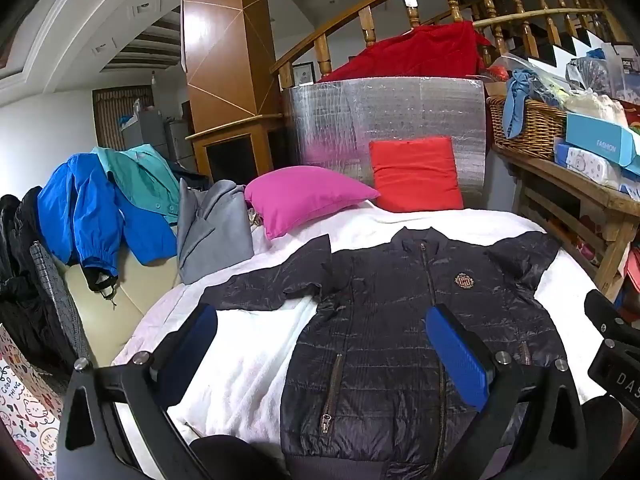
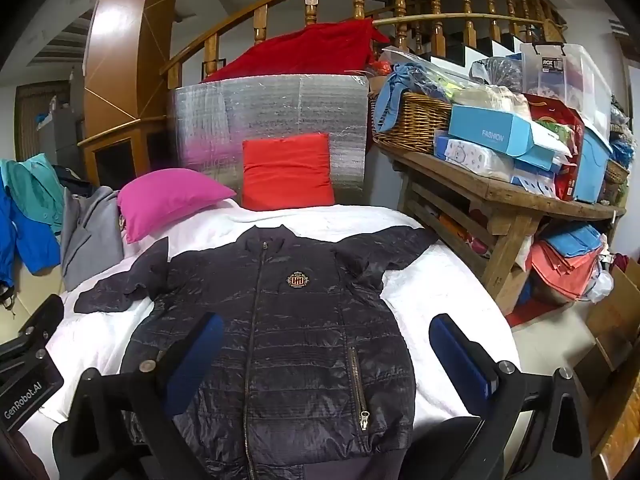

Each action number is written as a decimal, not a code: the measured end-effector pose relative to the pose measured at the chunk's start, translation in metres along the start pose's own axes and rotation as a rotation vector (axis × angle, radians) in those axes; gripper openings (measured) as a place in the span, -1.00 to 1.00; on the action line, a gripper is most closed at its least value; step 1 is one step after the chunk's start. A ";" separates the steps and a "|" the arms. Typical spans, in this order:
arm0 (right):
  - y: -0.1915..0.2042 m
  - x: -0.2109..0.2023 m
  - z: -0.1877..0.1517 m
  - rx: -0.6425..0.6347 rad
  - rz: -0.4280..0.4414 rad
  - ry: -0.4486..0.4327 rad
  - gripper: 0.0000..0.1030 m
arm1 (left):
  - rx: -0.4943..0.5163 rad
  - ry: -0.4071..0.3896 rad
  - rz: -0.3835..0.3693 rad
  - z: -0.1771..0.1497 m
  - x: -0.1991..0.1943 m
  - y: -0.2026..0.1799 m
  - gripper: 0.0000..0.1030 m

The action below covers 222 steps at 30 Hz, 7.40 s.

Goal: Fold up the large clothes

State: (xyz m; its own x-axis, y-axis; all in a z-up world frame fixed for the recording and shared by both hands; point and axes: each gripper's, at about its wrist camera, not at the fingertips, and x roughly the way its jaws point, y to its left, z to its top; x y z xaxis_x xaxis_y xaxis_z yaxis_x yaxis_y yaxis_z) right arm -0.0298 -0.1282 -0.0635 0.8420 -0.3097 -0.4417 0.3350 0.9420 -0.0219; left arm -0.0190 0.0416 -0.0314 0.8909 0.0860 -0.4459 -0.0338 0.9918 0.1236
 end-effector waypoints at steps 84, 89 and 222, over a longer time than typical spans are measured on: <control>-0.066 0.220 0.054 0.148 0.065 0.119 1.00 | 0.027 0.224 -0.028 0.010 0.218 -0.046 1.00; -0.160 0.320 0.058 0.381 0.224 0.173 1.00 | 0.002 0.471 -0.124 -0.018 0.325 -0.071 1.00; -0.150 0.441 -0.018 0.535 0.265 0.392 -0.66 | -0.139 0.395 -0.213 0.002 0.352 -0.033 -0.33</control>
State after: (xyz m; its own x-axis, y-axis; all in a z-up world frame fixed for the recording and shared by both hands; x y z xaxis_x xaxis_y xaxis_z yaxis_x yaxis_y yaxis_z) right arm 0.2841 -0.4037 -0.2709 0.7433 0.0849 -0.6635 0.3864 0.7552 0.5295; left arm 0.2962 0.0390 -0.1909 0.6448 -0.1182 -0.7552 0.0468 0.9922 -0.1153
